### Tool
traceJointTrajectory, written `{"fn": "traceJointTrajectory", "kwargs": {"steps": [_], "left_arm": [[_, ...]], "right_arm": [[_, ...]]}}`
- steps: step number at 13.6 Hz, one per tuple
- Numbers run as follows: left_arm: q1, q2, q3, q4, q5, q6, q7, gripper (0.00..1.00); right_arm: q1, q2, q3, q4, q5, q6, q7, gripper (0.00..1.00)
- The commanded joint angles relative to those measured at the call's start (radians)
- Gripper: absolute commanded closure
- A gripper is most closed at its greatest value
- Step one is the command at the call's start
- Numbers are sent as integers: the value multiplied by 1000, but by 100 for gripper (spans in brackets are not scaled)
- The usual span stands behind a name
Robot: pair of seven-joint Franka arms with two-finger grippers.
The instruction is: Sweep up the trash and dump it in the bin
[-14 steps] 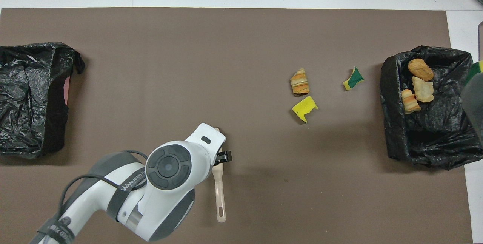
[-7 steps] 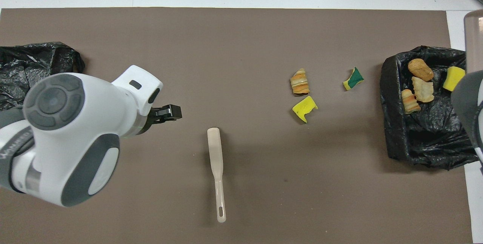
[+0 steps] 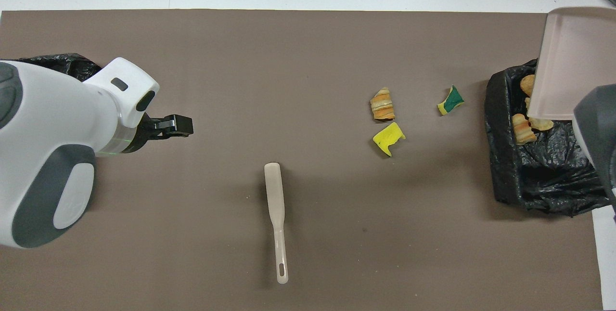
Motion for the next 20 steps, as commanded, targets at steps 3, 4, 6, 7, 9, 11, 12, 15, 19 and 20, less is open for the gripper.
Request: {"fn": "traceJointTrajectory", "kwargs": {"steps": [3, 4, 6, 7, 9, 11, 12, 15, 19, 20], "left_arm": [[66, 181, -12, 218, 20, -20, 55, 0], [72, 202, -12, 238, 26, -14, 90, 0], [92, 235, -12, 254, 26, 36, 155, 0], [92, 236, -12, 251, 27, 58, 160, 0], [91, 230, -12, 245, 18, 70, 157, 0], [88, 226, -12, 232, 15, 72, 143, 0], [91, 223, -12, 228, 15, 66, 147, 0], [89, 224, -12, 229, 15, 73, 158, 0], [92, 221, -12, 226, 15, 64, 161, 0], [92, 221, -12, 228, 15, 62, 161, 0]], "right_arm": [[5, -18, 16, -58, 215, -35, 349, 100], [31, -3, 16, -61, 264, -40, 448, 100], [105, 11, 16, -66, 330, -47, 660, 100], [136, 20, 16, -66, 352, -47, 767, 100], [201, 53, 16, -60, 439, -34, 956, 100], [269, 82, 16, -52, 485, -8, 1079, 100], [304, 103, 16, -48, 513, -8, 1154, 100], [408, 204, 16, 36, 551, 3, 1429, 100], [515, 370, 16, 197, 611, 58, 1604, 100], [528, 407, 16, 221, 614, 90, 1616, 100]]}}
